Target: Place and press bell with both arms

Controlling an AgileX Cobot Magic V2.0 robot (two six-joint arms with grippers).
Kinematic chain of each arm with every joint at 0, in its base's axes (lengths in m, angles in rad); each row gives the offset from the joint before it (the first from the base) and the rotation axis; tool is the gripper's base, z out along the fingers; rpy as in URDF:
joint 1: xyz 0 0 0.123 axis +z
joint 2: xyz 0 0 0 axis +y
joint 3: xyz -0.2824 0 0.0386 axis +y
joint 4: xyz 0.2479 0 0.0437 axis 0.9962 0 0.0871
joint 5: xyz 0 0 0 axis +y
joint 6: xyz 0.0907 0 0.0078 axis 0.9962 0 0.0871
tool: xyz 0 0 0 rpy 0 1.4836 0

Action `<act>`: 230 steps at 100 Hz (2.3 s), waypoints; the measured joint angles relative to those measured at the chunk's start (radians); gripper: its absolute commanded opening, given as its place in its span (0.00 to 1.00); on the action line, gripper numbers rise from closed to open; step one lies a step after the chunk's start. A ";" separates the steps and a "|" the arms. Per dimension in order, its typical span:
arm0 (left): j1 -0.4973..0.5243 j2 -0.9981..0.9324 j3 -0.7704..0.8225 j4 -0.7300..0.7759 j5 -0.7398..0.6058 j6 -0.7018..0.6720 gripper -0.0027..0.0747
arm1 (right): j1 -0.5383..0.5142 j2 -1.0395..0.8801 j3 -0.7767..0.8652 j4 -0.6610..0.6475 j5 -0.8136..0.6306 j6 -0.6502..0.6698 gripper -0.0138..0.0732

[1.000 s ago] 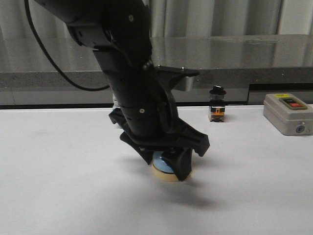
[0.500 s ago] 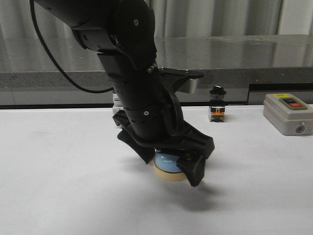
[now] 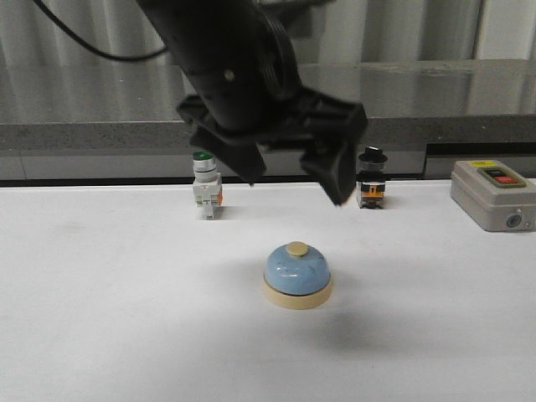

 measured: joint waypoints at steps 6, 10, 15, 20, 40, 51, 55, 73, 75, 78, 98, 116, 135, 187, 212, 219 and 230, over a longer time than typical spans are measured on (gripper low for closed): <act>0.025 -0.047 0.007 0.000 0.000 -0.001 0.90 | 0.000 0.000 0.000 0.000 0.000 0.000 0.09; 0.047 -0.084 0.019 0.000 -0.002 -0.002 0.90 | 0.000 0.000 0.000 0.000 0.000 0.000 0.09; 0.075 -0.130 0.039 0.000 -0.009 -0.003 0.90 | 0.000 0.000 0.000 0.000 0.000 0.000 0.09; 0.104 -0.178 0.067 0.000 -0.021 -0.009 0.90 | 0.000 0.000 0.000 0.000 0.000 0.000 0.09; 0.254 -0.405 0.246 0.000 -0.104 -0.026 0.90 | 0.000 0.000 0.000 0.000 0.000 0.000 0.09; 0.345 -0.532 0.354 0.000 -0.144 -0.026 0.90 | 0.000 0.000 0.000 0.000 0.000 0.000 0.09; 0.372 -0.571 0.398 0.000 -0.162 -0.026 0.90 | 0.000 0.000 0.000 0.000 0.000 0.000 0.09; 0.484 -0.779 0.587 0.000 -0.228 -0.028 0.90 | 0.000 0.000 0.000 0.000 0.000 0.000 0.09; 0.493 -0.804 0.600 0.000 -0.233 -0.028 0.90 | 0.000 0.000 0.000 0.000 0.000 0.000 0.09; 0.503 -0.838 0.633 -0.002 -0.237 -0.028 0.90 | 0.000 0.000 0.000 0.000 0.000 0.000 0.09; 0.526 -1.076 0.793 -0.030 -0.249 -0.028 0.84 | 0.000 0.000 0.000 0.000 0.000 0.000 0.09; 0.526 -1.261 0.882 -0.041 -0.249 -0.030 0.54 | 0.000 0.000 0.000 0.000 0.000 0.000 0.09; 0.526 -1.353 0.899 -0.043 -0.248 -0.030 0.05 | 0.000 0.000 0.000 0.000 0.000 0.000 0.09; 0.526 -1.361 0.902 -0.043 -0.248 -0.030 0.01 | 0.000 0.000 0.000 0.000 0.000 0.000 0.09; 0.526 -1.361 0.902 -0.043 -0.248 -0.030 0.01 | 0.000 0.000 0.000 0.000 0.000 0.000 0.09; 0.526 -1.361 0.902 -0.015 -0.258 -0.030 0.01 | 0.000 0.000 0.000 0.000 0.000 0.000 0.09; 0.526 -1.374 0.920 0.044 -0.293 -0.030 0.01 | 0.000 0.000 0.000 0.000 0.000 0.000 0.09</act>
